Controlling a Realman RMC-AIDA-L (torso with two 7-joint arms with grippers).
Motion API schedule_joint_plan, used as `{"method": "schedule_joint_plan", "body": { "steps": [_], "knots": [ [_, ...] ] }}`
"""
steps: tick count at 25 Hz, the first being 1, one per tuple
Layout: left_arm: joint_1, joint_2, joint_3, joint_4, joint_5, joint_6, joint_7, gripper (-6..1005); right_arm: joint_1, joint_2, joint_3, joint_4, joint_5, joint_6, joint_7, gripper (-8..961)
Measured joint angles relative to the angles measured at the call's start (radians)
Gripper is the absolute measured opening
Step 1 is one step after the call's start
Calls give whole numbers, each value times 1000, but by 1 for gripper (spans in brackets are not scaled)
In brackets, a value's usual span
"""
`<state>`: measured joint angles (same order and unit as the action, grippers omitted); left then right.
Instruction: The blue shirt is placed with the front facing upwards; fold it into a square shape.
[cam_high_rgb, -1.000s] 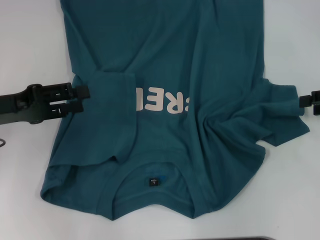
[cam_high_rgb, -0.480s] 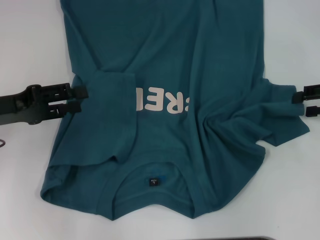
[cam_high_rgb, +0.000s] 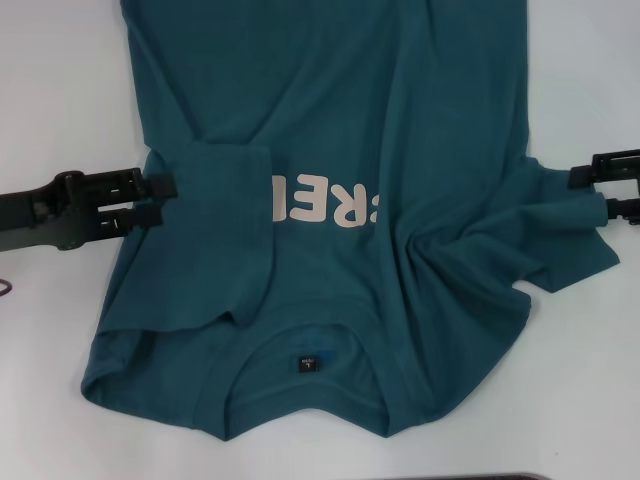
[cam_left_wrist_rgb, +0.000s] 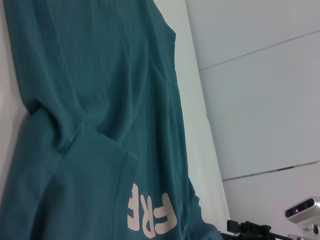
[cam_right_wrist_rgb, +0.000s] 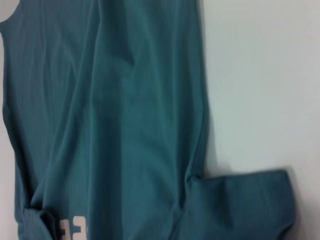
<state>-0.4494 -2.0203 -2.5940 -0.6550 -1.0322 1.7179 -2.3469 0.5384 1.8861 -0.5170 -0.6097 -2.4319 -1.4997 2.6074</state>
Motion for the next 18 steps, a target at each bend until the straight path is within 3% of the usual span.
{"method": "schedule_joint_plan", "body": {
  "steps": [18],
  "knots": [
    [2, 0, 4, 0, 0, -10, -1, 688, 23, -2, 22, 17, 1, 5, -38, 743]
  ]
}}
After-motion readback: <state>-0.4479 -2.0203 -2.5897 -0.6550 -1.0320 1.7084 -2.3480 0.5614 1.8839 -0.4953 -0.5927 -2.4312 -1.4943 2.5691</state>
